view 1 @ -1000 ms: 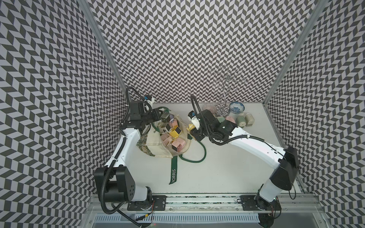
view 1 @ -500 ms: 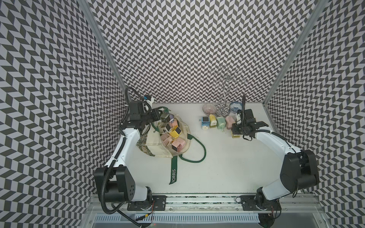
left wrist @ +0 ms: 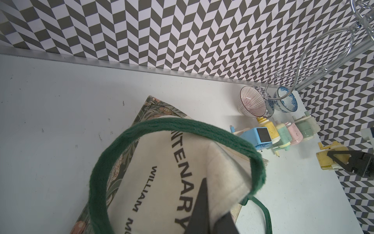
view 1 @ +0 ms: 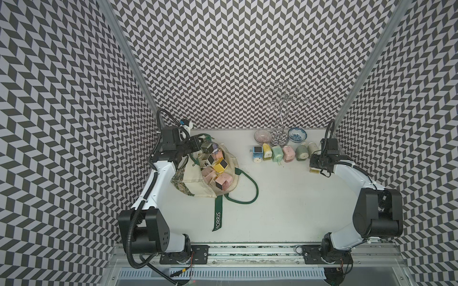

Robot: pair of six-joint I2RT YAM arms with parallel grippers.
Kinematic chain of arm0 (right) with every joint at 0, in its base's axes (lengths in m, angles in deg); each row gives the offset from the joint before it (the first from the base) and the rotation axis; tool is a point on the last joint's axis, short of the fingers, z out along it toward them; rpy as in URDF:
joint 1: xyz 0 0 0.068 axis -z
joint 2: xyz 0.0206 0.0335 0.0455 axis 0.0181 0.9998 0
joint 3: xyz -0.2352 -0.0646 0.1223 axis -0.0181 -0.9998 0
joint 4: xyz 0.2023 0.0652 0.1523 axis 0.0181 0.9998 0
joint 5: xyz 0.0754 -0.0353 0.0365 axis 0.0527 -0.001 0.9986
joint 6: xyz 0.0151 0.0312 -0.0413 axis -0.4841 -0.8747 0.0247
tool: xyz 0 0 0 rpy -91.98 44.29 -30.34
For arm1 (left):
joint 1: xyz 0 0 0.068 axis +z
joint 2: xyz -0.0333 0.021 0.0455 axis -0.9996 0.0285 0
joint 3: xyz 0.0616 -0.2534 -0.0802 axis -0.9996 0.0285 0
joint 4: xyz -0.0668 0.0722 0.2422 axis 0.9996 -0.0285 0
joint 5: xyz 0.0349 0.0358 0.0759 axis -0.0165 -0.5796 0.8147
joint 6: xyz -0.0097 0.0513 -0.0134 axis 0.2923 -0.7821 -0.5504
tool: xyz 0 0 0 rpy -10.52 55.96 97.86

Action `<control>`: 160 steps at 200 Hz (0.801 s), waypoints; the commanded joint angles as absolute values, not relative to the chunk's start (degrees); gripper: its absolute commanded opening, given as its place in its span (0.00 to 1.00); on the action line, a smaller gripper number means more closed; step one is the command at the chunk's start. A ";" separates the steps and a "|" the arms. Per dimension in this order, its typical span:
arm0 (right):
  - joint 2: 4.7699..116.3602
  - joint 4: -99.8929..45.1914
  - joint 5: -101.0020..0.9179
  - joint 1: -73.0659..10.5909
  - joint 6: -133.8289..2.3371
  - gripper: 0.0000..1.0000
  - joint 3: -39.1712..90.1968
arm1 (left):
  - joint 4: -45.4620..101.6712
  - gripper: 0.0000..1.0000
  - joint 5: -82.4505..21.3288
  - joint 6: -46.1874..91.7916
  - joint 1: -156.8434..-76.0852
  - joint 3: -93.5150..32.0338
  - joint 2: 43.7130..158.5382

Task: Take out the pencil sharpeners from the tote bags
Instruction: Place the pencil sharpener at the center of the board.

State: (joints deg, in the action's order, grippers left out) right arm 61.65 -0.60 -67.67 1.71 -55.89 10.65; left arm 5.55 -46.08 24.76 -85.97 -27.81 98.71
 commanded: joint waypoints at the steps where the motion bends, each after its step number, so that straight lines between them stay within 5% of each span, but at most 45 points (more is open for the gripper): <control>1: 61.65 -4.93 -69.51 1.94 -55.30 0.27 9.87 | 9.46 0.00 -47.73 25.00 -85.55 -28.74 97.94; 160: 70.22 -3.96 -68.37 3.27 -49.68 0.29 15.35 | 9.07 0.00 -47.07 24.62 -85.36 -28.83 97.77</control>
State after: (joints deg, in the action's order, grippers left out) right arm 69.19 -1.78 -68.46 3.02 -50.73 12.51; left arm 5.68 -46.08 24.72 -85.80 -27.81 98.82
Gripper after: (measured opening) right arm 0.493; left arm 0.048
